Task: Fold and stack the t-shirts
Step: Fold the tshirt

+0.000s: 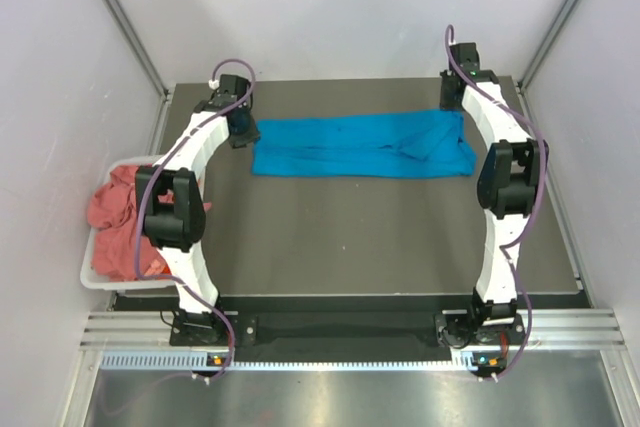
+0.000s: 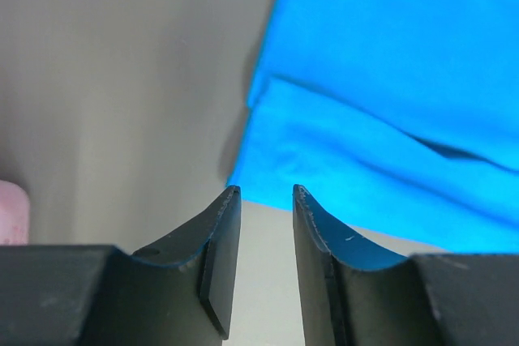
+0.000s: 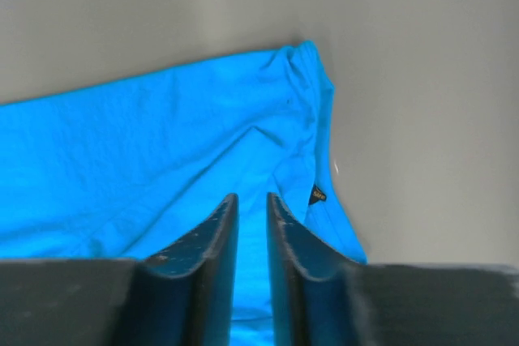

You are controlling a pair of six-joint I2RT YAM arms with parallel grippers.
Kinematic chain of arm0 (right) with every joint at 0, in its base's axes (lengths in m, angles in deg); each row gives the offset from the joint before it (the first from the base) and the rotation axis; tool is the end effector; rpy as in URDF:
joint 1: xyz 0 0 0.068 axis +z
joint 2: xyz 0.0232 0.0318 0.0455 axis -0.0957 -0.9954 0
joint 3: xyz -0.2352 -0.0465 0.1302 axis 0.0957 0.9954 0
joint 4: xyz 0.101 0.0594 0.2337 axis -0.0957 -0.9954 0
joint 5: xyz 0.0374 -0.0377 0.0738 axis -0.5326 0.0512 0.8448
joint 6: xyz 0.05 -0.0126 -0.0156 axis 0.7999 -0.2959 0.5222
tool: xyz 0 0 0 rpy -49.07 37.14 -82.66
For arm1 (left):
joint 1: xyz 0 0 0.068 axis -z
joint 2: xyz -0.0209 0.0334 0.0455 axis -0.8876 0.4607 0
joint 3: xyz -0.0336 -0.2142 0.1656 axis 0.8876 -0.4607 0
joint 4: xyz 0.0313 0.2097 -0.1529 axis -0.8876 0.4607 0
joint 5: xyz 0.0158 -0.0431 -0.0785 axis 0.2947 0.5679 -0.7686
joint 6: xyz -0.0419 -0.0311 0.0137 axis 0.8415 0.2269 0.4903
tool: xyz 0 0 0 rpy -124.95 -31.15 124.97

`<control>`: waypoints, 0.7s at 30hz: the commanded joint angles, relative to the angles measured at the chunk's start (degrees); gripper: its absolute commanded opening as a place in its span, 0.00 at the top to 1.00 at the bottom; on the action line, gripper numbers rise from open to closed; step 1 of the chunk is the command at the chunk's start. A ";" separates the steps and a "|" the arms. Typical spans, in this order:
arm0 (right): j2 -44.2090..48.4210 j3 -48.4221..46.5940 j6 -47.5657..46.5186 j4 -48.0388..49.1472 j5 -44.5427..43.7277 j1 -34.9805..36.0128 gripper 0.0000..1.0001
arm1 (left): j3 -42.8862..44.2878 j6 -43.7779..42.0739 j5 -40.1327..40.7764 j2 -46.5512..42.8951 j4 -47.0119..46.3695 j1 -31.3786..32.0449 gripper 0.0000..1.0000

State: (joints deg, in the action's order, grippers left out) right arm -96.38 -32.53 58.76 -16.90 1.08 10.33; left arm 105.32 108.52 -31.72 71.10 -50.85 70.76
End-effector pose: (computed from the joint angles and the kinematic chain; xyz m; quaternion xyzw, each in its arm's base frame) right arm 0.4977 0.0349 0.2638 0.0448 0.9297 -0.0600 0.3606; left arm 0.4207 -0.0554 0.2583 -0.1751 0.9357 -0.0244 0.3055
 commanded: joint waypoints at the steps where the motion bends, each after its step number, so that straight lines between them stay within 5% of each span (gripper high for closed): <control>1: 1.12 -4.19 2.45 -2.60 -0.79 0.87 0.75 | -4.12 -1.03 -5.51 -1.59 -3.48 0.08 0.63; 10: 14.03 11.97 13.70 -7.36 0.60 -1.59 0.69 | -6.51 -2.88 -7.90 2.63 -5.15 -0.10 0.63; 21: 22.92 33.25 20.21 -1.65 7.20 -7.83 0.66 | -4.75 -5.16 -6.40 6.94 -5.15 -0.10 0.59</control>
State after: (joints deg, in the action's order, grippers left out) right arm -75.72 -1.61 76.01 -21.34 6.20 3.66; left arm 98.69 104.65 -38.63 77.68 -53.59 70.76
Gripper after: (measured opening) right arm 0.338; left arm 0.405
